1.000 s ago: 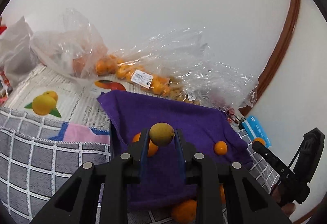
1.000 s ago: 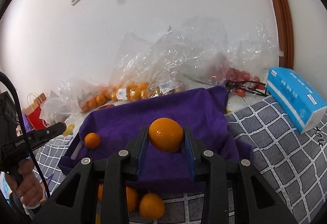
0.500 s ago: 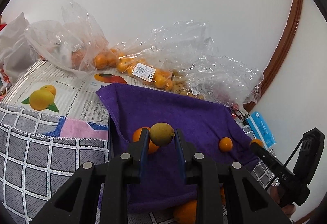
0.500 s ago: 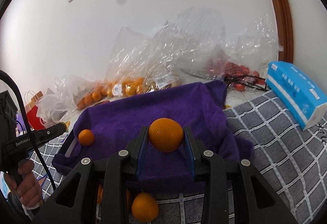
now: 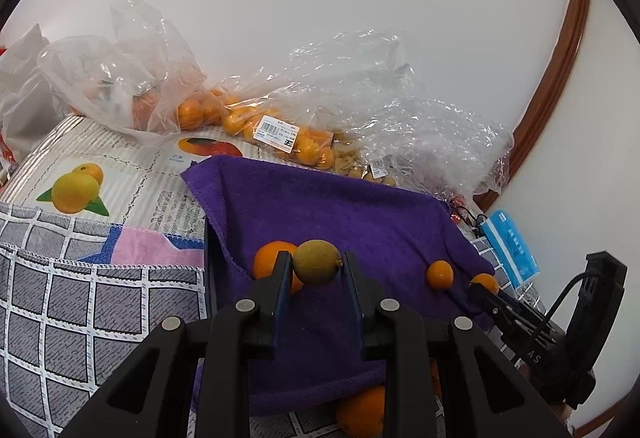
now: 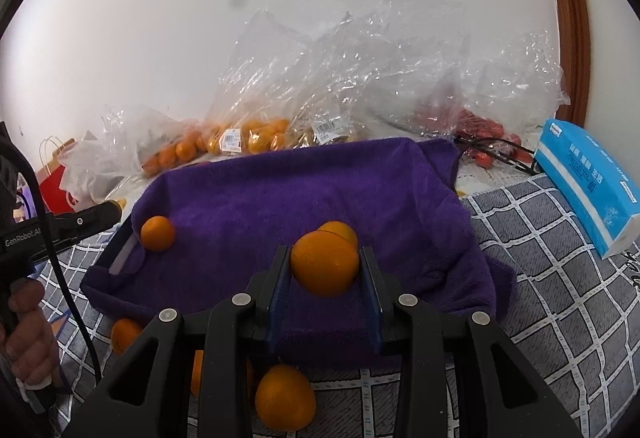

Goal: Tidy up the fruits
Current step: 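Carry the orange over the purple towel with the right gripper while the left carries the yellow fruit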

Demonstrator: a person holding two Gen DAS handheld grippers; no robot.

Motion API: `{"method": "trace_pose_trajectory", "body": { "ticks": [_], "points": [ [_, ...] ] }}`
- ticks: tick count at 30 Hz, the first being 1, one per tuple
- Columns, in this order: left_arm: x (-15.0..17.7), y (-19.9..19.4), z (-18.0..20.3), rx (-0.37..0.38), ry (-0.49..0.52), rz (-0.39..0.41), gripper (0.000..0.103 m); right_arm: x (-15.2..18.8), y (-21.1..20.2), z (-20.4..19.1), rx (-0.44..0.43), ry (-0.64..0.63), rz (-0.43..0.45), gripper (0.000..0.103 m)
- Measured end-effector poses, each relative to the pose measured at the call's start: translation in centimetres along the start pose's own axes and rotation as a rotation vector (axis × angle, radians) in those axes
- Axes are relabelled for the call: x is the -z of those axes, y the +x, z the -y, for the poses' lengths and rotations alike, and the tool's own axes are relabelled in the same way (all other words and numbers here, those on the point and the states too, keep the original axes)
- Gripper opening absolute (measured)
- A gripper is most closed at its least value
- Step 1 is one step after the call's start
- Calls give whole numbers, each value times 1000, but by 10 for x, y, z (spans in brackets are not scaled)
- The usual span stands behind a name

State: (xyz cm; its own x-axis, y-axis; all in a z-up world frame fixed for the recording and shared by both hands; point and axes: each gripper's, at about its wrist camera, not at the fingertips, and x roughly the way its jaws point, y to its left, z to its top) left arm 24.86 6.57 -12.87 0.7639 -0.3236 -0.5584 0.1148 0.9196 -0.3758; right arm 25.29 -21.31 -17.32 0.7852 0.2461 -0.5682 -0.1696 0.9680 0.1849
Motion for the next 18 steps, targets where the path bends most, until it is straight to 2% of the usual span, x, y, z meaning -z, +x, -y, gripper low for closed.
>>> {"method": "trace_pose_trajectory", "body": {
  "ticks": [8, 18],
  "points": [
    [3, 5, 5, -16, 34, -22, 24, 1, 11, -2, -2, -9, -69, 34],
    [6, 16, 7, -40, 54, -69, 24, 2, 18, -4, 6, -19, -107, 34]
  ]
}}
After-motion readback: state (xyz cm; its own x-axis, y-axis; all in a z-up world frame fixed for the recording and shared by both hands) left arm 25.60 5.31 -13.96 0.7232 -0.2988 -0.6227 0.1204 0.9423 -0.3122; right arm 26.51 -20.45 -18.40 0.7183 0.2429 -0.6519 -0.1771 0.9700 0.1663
